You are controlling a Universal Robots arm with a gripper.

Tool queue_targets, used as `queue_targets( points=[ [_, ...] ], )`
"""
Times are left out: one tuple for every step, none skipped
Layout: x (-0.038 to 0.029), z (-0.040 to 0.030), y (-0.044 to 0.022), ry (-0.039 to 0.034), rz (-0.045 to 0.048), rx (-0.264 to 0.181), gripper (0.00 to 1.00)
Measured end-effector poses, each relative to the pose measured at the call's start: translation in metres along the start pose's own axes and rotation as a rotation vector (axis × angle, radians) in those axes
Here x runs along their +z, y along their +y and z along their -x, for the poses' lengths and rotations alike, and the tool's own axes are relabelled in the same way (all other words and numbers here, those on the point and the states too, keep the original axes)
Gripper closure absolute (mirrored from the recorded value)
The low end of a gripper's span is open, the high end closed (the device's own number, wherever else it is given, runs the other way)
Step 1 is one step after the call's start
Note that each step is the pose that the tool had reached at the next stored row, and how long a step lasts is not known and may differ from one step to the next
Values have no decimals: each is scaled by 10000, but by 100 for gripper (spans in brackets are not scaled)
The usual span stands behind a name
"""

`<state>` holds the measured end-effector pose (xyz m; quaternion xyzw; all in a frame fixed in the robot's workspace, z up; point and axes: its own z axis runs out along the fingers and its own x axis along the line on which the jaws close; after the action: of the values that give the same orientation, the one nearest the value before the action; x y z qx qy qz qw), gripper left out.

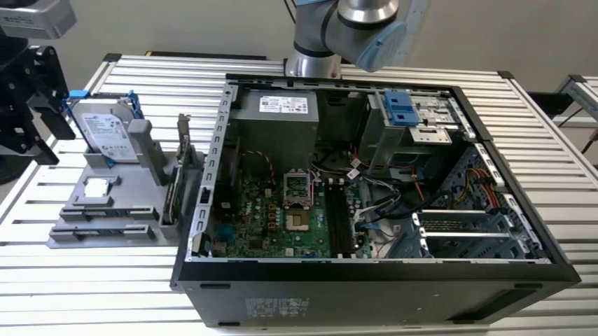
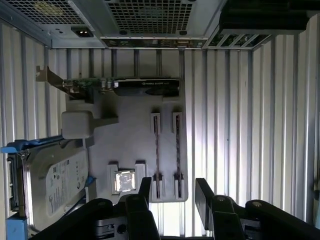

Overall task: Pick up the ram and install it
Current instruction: 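Pick up the ram and move it above insertion slot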

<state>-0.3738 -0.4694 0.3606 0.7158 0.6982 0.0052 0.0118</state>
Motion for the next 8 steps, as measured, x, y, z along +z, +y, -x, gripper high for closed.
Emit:
queue_targets(
  points=[
    [14, 0, 0, 1, 0, 0, 0],
    [27, 0, -1, 1, -1, 0, 0],
    [41, -1, -1, 1, 0, 0, 0],
    [54, -1, -1, 0, 1, 0, 0],
    [66, -1, -1, 0, 1, 0, 0],
    [77, -2, -2, 2, 0, 1, 0],
    [88, -3, -2, 5, 0, 1, 0],
    [109, -5, -3, 9, 1, 1, 0]
  ],
)
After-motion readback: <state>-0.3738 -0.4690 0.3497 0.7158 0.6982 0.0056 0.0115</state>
